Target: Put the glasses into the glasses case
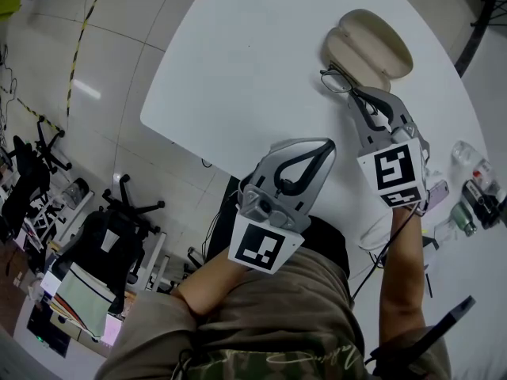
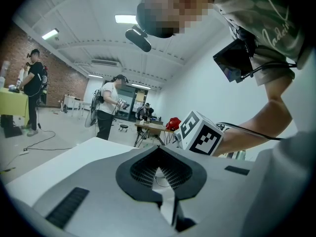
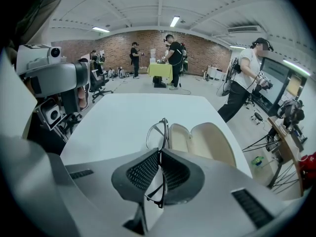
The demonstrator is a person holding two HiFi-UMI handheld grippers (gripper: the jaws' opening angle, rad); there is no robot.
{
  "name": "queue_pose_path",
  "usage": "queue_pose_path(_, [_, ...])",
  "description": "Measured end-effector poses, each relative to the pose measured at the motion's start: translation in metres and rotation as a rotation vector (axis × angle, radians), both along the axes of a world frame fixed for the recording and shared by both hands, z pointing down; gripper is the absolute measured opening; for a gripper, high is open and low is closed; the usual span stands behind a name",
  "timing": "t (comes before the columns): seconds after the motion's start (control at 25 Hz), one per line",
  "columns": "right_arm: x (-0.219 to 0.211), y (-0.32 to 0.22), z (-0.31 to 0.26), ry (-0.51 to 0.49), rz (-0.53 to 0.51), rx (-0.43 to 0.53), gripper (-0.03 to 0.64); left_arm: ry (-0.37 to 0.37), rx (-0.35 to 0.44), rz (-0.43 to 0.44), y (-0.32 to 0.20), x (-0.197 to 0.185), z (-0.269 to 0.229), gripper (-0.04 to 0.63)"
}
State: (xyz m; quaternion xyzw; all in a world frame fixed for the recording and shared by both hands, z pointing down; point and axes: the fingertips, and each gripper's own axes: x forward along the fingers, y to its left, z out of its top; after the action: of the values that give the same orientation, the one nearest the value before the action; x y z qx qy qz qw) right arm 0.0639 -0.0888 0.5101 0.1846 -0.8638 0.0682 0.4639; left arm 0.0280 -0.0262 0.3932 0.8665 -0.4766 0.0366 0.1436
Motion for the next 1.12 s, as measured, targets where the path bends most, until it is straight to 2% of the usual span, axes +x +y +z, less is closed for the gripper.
queue_pose_path(0.32, [-0.003, -0.007, -0.006, -0.013, 0.01, 0.018, 0.031, 0.004, -0.014, -0.001, 0.001, -0.001, 0.006, 0.006])
queue_pose_path(0.84, [-0.006, -0.01, 0.005, -0.011, 0.019, -0.013, 0.028, 0.01, -0.018, 0.001, -0.001, -0.002, 0.005, 0.006])
queue_pose_path(1.12, [-0.005, -0.012, 0.013, 0.029, 0.004, -0.004, 0.021, 0.007, -0.026, 0.025, 0.0, 0.003, 0.007, 0.006])
